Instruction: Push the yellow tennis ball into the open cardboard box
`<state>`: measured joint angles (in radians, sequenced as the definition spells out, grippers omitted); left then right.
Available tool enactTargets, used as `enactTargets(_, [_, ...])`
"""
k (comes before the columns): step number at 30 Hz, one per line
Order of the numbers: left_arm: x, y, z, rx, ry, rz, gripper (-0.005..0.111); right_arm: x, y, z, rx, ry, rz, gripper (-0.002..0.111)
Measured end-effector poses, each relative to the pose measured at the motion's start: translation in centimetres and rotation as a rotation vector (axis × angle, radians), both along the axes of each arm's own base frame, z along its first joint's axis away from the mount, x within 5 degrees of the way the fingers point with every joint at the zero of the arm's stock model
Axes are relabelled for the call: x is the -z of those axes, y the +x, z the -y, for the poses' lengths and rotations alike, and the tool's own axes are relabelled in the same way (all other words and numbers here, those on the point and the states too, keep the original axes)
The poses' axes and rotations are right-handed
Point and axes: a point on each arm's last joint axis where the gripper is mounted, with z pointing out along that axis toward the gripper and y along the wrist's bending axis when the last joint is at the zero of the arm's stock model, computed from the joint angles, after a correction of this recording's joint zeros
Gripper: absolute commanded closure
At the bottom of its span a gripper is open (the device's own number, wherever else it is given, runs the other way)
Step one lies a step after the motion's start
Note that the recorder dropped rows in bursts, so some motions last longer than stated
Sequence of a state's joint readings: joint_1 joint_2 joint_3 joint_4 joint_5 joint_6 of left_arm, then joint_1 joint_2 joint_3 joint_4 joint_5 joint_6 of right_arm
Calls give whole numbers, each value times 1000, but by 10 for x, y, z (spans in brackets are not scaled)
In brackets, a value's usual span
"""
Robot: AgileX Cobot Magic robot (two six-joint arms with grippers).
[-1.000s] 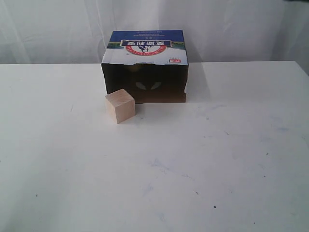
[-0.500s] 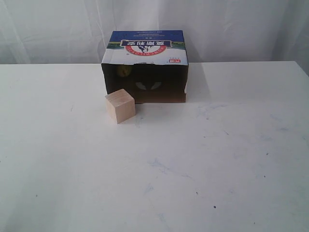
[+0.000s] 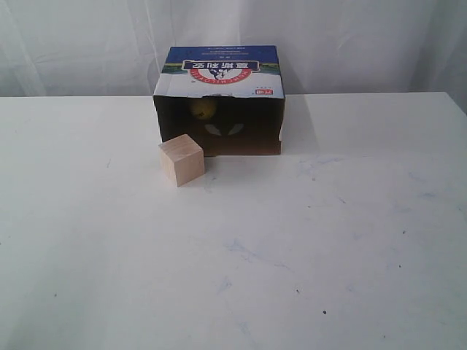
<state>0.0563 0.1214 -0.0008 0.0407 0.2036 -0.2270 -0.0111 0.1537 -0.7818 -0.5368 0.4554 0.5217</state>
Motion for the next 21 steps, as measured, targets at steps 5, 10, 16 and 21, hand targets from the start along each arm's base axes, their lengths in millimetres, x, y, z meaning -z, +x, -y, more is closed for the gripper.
enactTargets(5, [0, 0, 0, 0, 0, 0, 107, 18, -8, 1, -16, 125, -120, 108])
enactTargets(10, [0, 0, 0, 0, 0, 0, 107, 15, -31, -8, -114, 74, 22, 108])
enactTargets(16, [0, 0, 0, 0, 0, 0, 107, 15, -38, -9, -74, -78, 28, 108])
enactTargets(21, [0, 0, 0, 0, 0, 0, 107, 31, -20, -8, -60, -116, -22, 108])
